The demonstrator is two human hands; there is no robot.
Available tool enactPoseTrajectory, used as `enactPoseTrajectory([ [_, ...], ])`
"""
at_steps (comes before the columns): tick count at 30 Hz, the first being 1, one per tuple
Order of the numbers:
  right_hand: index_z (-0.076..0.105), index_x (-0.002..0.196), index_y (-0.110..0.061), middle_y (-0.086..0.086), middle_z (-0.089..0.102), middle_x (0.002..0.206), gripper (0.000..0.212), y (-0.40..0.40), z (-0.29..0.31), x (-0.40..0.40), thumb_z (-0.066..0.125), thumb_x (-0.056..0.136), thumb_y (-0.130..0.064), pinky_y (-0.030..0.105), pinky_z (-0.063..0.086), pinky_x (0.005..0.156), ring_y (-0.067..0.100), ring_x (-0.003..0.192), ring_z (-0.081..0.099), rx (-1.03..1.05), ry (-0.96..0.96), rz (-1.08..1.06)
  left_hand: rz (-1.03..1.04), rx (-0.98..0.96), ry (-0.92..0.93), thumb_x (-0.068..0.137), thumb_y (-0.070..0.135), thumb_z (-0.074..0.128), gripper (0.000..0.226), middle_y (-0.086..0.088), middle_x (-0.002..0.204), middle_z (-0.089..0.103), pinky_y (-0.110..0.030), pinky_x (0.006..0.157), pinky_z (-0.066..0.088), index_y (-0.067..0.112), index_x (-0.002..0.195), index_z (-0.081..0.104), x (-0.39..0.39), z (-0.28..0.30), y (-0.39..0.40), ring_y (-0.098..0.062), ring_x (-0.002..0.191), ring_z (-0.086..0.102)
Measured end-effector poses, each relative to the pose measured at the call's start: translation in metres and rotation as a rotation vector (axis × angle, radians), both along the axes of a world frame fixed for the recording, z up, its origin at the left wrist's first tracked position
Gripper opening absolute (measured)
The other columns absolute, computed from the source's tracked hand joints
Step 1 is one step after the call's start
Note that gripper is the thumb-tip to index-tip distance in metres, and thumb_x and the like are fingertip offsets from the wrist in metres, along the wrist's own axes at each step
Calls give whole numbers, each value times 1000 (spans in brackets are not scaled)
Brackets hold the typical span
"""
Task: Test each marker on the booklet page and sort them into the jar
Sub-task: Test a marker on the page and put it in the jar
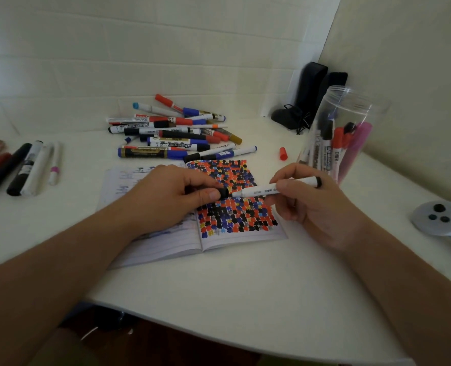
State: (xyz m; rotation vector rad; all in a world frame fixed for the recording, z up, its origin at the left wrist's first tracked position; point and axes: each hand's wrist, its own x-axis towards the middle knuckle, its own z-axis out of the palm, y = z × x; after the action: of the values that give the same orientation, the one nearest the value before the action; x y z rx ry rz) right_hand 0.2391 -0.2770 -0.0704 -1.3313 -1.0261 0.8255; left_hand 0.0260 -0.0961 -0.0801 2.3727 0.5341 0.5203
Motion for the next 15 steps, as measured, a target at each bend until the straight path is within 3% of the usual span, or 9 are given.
enactPoseTrajectory([
  [5,71,98,-9,23,74,87,6,0,0,-1,70,93,-12,27,41,51,25,56,49,-18,-26,-8,-6,-2,-1,81,59,58,38,36,91,67,-13,80,44,47,114,73,0,0,0,16,94,61],
  [10,77,104,-10,18,74,84,24,1,-2,-4,76,82,-20,26,45,52,23,58,51,-24,-106,-4,-9,11,-11,79,62,58,38,28,86,72,-17,74,47,48,111,74,0,2,-1,7,88,64],
  [13,79,101,-20,5,71,75,25,2,-3,-9,79,77,-26,24,51,56,20,62,57,-38,-294,-82,-15,12,-45,81,49,73,26,33,83,69,-7,68,44,48,107,74,0,1,-2,6,82,65],
  [15,78,97,-29,1,72,78,18,4,-4,-12,79,79,-31,28,54,62,21,67,61,-35,-413,-122,-8,48,-101,76,48,77,31,37,79,66,-4,65,41,45,107,75,-1,0,-3,9,76,62],
])
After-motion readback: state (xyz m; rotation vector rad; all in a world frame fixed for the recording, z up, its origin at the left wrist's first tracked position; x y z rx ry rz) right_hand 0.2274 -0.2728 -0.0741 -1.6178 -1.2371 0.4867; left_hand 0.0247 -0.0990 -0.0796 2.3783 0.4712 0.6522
